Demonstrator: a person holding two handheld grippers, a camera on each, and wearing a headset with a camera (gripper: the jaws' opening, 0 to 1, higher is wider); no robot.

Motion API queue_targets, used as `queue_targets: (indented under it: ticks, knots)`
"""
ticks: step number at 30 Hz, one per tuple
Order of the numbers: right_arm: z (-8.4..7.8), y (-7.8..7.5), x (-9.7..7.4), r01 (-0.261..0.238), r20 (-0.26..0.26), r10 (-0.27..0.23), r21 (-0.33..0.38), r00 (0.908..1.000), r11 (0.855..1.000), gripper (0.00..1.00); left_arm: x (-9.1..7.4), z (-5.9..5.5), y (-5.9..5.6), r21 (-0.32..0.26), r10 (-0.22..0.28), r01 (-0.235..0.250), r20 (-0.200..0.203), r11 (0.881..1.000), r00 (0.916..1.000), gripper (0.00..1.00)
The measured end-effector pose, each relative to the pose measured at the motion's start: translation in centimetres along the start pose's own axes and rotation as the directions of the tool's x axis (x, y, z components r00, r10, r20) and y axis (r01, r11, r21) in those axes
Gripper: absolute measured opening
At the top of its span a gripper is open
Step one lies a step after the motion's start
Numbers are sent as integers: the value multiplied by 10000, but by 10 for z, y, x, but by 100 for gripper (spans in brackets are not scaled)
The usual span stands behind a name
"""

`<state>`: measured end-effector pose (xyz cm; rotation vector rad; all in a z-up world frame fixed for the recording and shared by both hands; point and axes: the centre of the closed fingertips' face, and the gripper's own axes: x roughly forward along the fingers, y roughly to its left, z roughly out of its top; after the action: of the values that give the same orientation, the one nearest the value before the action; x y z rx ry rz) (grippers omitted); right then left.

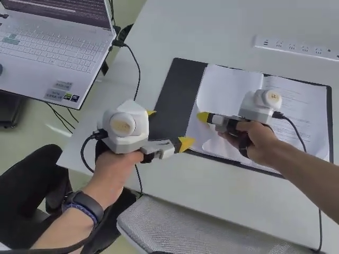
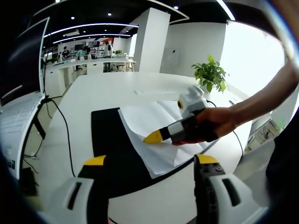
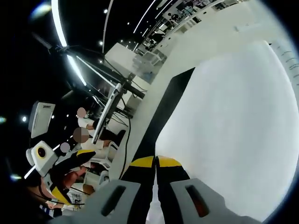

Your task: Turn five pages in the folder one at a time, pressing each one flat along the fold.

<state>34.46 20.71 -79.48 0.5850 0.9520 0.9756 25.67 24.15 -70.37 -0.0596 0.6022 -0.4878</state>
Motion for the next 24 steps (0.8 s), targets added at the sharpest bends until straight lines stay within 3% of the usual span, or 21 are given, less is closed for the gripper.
queue_targets:
  ticks: [12, 19, 24]
  knots:
    - [-9, -18, 13, 359, -257, -352, 265, 9990, 9990, 0, -2, -8, -1, -141, 99, -101, -111, 9999, 9999, 74]
    - [-9, -18, 13, 336, -59, -333, 671, 9994, 9972, 1, 1, -13, -2, -234, 94, -99, -196, 9997, 9998, 74]
    - [-10, -15, 14, 282, 7, -283, 515, 9996, 9983, 4, 1, -13, -4, -202, 35, -40, -245, 9998, 9997, 74]
